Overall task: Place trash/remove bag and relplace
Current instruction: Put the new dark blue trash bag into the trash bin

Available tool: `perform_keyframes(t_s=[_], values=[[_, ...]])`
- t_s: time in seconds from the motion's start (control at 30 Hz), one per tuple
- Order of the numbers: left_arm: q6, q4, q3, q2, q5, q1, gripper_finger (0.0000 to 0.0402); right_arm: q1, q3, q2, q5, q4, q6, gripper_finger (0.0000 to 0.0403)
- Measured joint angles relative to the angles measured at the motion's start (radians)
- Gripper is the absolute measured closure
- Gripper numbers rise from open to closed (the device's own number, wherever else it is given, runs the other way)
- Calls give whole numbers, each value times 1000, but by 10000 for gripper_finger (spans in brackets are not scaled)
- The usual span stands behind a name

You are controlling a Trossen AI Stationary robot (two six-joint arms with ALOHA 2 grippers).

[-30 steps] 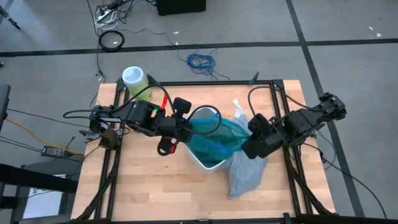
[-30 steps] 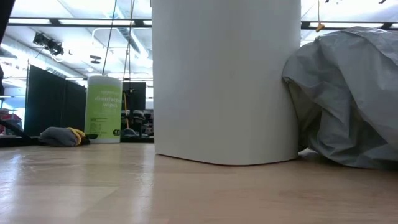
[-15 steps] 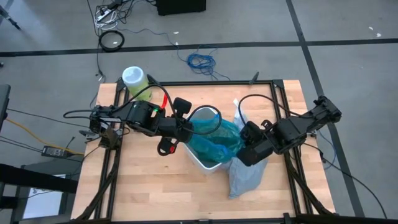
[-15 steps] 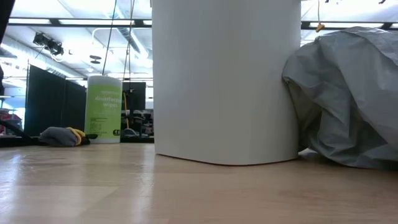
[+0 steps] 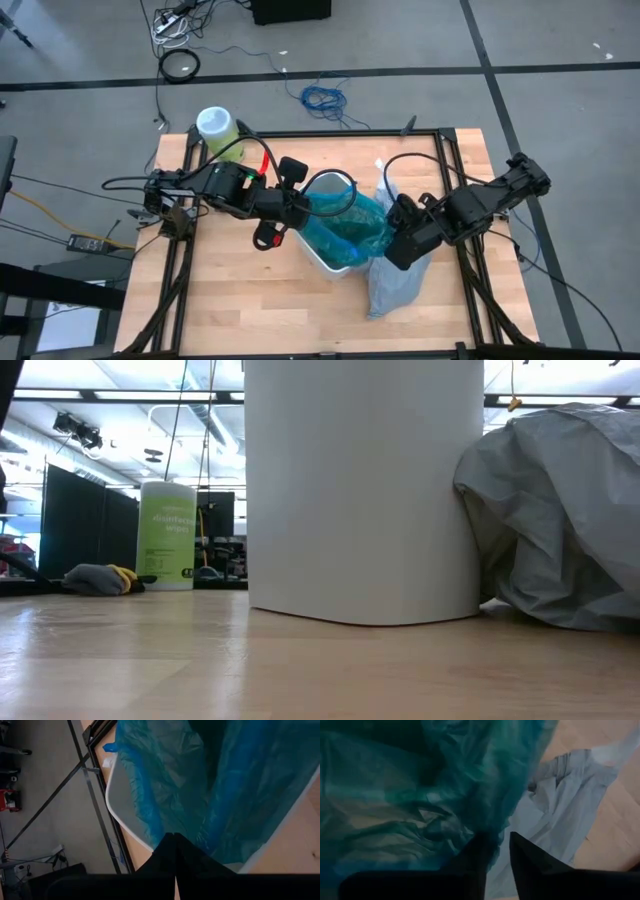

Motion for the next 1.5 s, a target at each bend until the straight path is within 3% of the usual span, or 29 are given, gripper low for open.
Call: perform_keyframes(t_s=[0.33, 0.57, 0.77, 0.87, 1.0, 1.07, 1.2, 1.33, 1.5], values=[[0, 0, 0, 0, 0, 0, 400, 6, 0, -107, 1, -45, 88, 243], [0, 0, 0, 0, 0, 0, 400, 6, 0, -248, 23, 34, 96, 239], [-4, 0, 0, 0, 0, 0, 400, 6, 2, -347, 164, 146, 89, 241], [-24, 1, 0, 0, 0, 0, 400, 6, 2, -360, 248, 420, -88, 239], [-33, 3, 0, 0, 0, 0, 400, 6, 3, -299, 219, 926, -570, 240], [-33, 8, 0, 0, 0, 0, 400, 9, 3, -246, 188, 1058, -742, 240], [-37, 7, 0, 0, 0, 0, 400, 30, 0, -135, 180, 978, -866, 240], [-54, 3, 0, 0, 0, 0, 400, 46, -2, -86, 175, 865, -760, 241], [-54, 1, 0, 0, 0, 0, 400, 63, 0, -100, 144, 848, -680, 244]])
